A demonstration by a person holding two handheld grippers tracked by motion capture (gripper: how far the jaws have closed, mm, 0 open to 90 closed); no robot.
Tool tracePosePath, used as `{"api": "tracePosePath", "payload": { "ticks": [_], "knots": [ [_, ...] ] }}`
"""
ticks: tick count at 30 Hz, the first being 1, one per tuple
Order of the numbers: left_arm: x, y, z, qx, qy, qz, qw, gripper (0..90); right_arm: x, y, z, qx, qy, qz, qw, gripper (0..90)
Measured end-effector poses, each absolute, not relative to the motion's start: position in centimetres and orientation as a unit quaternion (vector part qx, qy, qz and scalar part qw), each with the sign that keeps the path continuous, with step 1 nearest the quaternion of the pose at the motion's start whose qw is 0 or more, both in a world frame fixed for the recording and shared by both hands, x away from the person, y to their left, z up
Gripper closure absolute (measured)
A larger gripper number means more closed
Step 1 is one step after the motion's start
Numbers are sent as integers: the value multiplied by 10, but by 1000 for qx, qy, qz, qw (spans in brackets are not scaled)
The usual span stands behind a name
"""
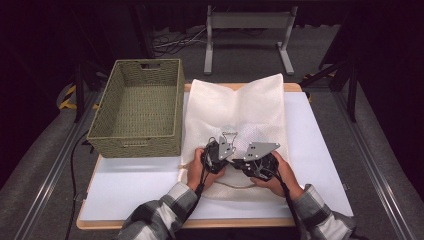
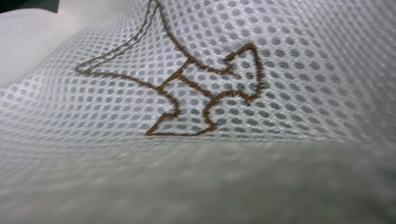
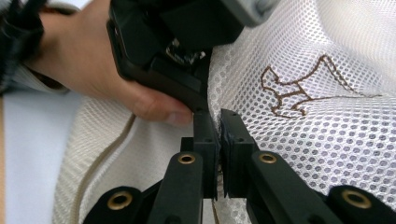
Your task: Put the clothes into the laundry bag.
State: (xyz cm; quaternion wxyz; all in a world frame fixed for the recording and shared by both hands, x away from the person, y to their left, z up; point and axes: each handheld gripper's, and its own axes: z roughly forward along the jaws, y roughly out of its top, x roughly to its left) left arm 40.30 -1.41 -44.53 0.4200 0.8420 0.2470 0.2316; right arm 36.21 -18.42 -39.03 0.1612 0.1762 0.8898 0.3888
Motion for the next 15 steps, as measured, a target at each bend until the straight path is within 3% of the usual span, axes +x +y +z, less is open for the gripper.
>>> {"api": "tracePosePath", "payload": {
  "ticks": [10, 15],
  "knots": [
    [407, -6, -445, 839, 270, 234, 411, 862, 363, -181, -396, 175, 897, 375, 155, 866],
    [400, 1, -441, 848, 255, 213, 413, 793, 364, -181, -397, 180, 900, 369, 148, 860]
  ]
}}
